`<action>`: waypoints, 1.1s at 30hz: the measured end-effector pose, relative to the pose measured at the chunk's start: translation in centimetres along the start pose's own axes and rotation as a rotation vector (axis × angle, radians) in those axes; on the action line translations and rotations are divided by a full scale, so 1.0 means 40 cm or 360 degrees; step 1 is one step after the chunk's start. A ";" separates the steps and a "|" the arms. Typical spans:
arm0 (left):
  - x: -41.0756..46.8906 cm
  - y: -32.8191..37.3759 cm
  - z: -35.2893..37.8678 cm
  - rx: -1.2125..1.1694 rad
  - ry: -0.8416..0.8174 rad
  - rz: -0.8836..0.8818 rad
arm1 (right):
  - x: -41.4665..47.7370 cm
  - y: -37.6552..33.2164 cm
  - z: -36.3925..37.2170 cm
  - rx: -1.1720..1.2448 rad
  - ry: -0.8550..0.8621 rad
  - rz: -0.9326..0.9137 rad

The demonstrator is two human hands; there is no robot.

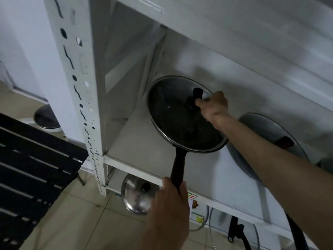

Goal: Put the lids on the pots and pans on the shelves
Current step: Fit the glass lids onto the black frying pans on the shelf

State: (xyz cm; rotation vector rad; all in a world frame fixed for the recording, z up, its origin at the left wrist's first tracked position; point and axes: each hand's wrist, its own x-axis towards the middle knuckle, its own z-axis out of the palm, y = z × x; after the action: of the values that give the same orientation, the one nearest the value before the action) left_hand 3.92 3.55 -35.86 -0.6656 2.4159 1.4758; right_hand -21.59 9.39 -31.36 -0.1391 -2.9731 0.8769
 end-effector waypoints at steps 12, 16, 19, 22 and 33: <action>0.005 -0.007 0.013 0.0012 0.0093 0.0065 | -0.024 -0.022 -0.026 -0.0332 -0.0126 -0.0077; 0.005 -0.025 0.006 -0.0124 0.0035 -0.0026 | -0.166 -0.021 -0.093 -0.0649 0.0030 -0.0404; -0.006 -0.062 -0.027 -0.0223 -0.0012 0.0081 | -0.403 0.049 -0.136 0.0046 0.0455 -0.0776; -0.024 -0.164 -0.026 -0.0459 -0.0005 0.0098 | -0.651 0.171 -0.137 0.0496 0.0483 -0.0848; 0.331 -0.663 0.292 -0.0235 0.0232 -0.0294 | -0.625 0.716 0.588 -0.0116 -0.0612 -0.0073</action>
State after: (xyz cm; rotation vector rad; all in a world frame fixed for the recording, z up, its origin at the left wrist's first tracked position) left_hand 5.02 0.15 -67.52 -1.0328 2.2890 1.5887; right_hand 3.97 18.25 -66.94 0.1092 -3.3460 0.8784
